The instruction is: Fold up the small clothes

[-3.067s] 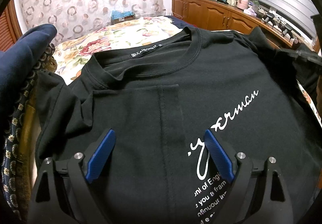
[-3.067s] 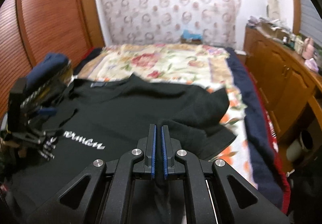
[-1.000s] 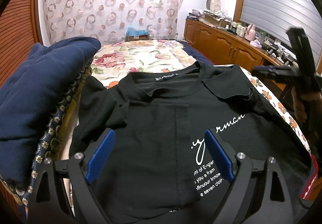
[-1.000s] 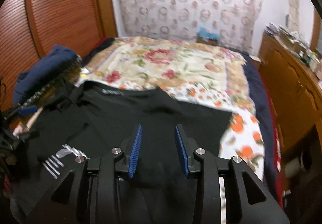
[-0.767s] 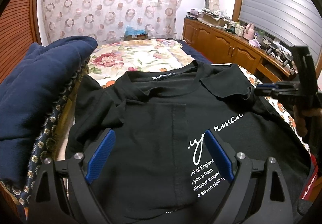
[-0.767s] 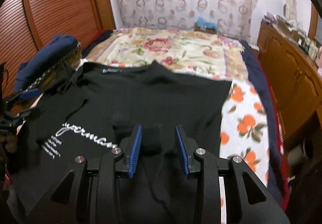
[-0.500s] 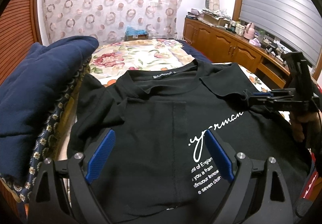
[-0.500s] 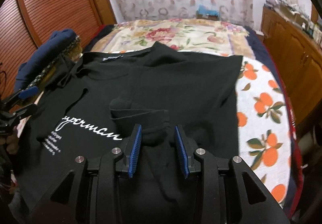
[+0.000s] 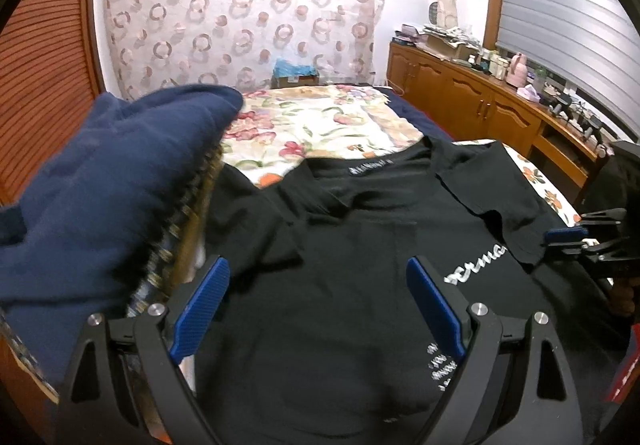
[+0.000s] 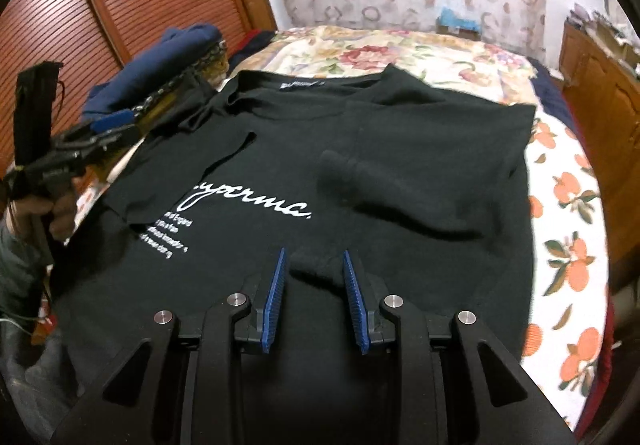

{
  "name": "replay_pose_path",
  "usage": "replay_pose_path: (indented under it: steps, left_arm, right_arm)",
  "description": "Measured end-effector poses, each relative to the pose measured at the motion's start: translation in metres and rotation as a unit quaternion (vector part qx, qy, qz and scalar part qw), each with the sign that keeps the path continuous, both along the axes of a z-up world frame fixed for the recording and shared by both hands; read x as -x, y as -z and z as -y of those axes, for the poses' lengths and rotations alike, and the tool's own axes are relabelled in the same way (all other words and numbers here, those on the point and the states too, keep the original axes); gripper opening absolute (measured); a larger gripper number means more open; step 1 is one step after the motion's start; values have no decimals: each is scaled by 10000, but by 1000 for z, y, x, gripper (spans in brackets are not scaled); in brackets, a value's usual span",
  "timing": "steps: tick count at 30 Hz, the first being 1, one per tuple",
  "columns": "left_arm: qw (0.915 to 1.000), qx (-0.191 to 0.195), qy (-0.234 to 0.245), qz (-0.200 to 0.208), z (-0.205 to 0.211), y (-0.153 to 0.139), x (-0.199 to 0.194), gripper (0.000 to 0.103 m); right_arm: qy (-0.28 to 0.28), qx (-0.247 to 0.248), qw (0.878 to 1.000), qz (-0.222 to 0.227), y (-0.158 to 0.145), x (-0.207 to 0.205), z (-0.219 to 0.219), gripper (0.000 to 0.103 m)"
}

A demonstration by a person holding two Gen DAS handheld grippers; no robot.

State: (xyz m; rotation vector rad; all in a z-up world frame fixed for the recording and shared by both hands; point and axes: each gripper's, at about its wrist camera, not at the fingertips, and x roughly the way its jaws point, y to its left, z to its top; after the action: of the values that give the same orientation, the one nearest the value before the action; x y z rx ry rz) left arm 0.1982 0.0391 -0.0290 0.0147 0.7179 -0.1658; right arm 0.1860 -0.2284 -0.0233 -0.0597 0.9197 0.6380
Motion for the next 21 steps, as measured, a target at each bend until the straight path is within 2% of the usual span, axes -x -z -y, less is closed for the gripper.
replay_pose_path:
  steps: [3, 6, 7, 8, 10, 15, 21]
  left_arm:
    - [9999, -133, -46, 49, -11, -9, -9, 90]
    - [9994, -350, -40, -8, -18, -15, -22, 76]
    - [9991, -424, -69, -50, -20, -17, -26, 65]
    - [9988, -479, -102, -95, -22, -18, -31, 58]
    - [9984, -536, -61, -191, -24, -17, -38, 52]
    - [9965, -633, 184, -510, -15, -8, -51, 51]
    - [9915, -898, 142, -932, -5, 13, -70, 51]
  right_arm:
    - [169, 121, 9995, 251, -7, -6, 7, 29]
    - [401, 248, 9978, 460, -11, -18, 16, 31]
    - [502, 291, 9969, 530, -11, -25, 21, 31]
    - [575, 321, 9961, 583, -11, -29, 25, 31]
    - [774, 394, 9939, 683, -10, -42, 33, 31]
    - [994, 250, 9924, 685, -8, -65, 50, 31]
    - [996, 271, 9923, 678, -3, -86, 56, 31]
